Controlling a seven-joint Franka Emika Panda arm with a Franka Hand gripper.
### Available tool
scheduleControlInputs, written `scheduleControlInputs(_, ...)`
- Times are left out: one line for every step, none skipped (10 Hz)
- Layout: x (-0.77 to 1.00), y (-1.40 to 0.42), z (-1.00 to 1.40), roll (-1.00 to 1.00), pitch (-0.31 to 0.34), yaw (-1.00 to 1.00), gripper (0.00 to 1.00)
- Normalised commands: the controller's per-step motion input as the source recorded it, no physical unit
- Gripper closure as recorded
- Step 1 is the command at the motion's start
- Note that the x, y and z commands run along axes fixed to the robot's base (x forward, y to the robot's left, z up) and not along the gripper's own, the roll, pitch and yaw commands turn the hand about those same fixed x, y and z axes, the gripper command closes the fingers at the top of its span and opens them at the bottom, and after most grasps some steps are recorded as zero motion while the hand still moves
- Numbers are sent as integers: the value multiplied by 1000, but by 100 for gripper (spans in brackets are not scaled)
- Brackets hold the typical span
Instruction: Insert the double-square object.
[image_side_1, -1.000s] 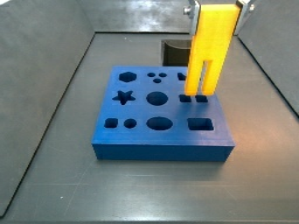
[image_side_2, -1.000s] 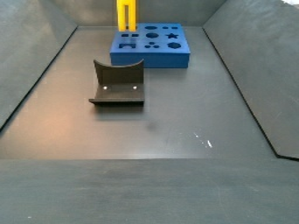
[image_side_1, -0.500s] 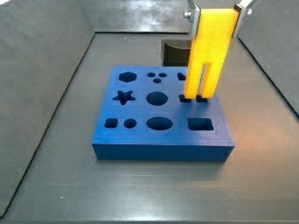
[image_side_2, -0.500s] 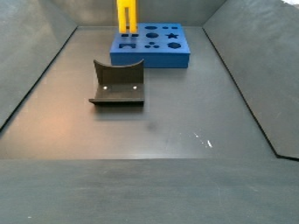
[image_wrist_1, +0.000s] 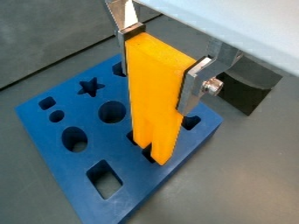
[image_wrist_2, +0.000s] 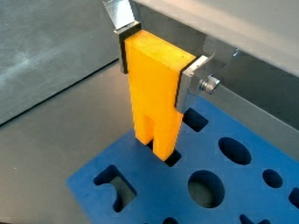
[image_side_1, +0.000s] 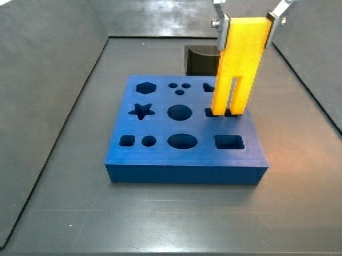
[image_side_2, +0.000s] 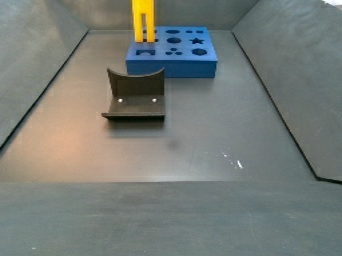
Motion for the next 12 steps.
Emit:
scheduleControlInputs(-243, -83, 0, -37, -20, 0, 100)
scheduleControlInputs(-177, -86, 0, -27, -34, 0, 100)
scheduleControlInputs(-294, 0, 0, -20, -20, 0, 100)
scheduleControlInputs(-37, 0, 0, -3, 0, 0, 100)
scheduleControlInputs(89, 0, -80, 0, 0, -100, 100)
scheduleControlInputs(26, 0, -174, 0, 0, -243, 100)
scheduleControlInputs(0, 0, -214, -7, 1, -351, 100)
scheduleControlInputs(0, 0, -177, -56, 23, -431, 100)
scheduleControlInputs(17, 0, -189, -30, 0, -243, 100)
scheduleControlInputs(131, 0, -546, -4, 0, -46, 100)
scheduleControlInputs(260, 0, -934, 0, 0, 0, 100)
scheduleControlInputs(331, 0, -1000, 0, 26, 143, 100)
